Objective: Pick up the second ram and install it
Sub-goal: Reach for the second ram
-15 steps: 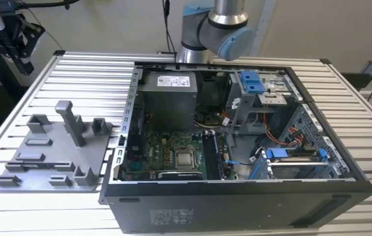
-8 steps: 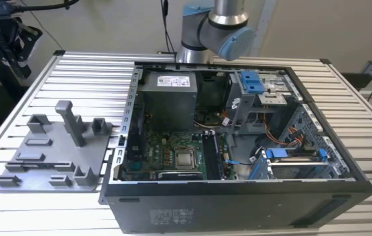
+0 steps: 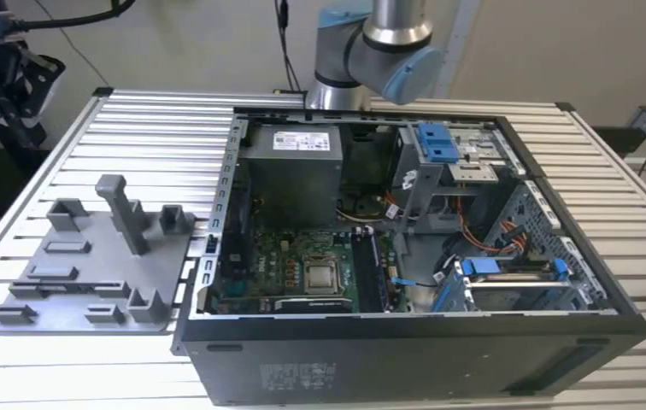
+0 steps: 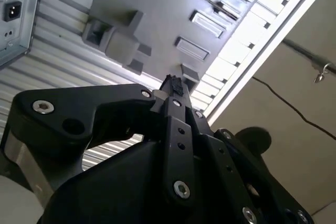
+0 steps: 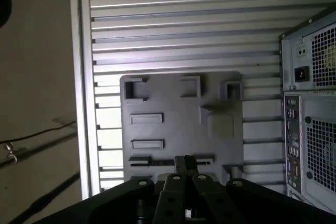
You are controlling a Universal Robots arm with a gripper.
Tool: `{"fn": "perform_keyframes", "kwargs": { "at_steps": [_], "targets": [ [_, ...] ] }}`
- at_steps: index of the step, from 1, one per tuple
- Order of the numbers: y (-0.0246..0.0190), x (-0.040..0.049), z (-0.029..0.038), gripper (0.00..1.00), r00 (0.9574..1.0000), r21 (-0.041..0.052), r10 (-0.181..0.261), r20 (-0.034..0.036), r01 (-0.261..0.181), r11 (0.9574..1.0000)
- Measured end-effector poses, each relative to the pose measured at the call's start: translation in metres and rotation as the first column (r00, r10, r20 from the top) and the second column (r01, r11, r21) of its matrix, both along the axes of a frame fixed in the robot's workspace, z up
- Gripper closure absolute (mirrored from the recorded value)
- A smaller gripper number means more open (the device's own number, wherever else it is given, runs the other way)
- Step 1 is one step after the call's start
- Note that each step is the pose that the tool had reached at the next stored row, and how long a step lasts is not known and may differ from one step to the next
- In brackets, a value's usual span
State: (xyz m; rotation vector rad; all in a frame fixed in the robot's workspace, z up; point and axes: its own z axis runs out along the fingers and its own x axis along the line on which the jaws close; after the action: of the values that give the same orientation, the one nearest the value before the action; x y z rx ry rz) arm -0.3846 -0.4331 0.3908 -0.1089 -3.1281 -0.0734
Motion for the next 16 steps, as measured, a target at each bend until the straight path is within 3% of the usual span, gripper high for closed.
{"fn": "perform_keyframes", "kwargs": {
  "at_steps": [12, 14, 16],
  "targets": [
    [-0.0302, -0.0009, -0.0004, 0.89, 1.0, 0.0, 0.0, 0.0, 0.0, 1.0],
    [-0.0331, -0.0012, -0.0004, 0.89, 1.0, -0.0001, 0.0, 0.0, 0.0, 1.0],
    [-0.0331, -0.0014, -0.0005, 0.89, 1.0, 0.0, 0.0, 0.0, 0.0, 1.0]
  ]
}}
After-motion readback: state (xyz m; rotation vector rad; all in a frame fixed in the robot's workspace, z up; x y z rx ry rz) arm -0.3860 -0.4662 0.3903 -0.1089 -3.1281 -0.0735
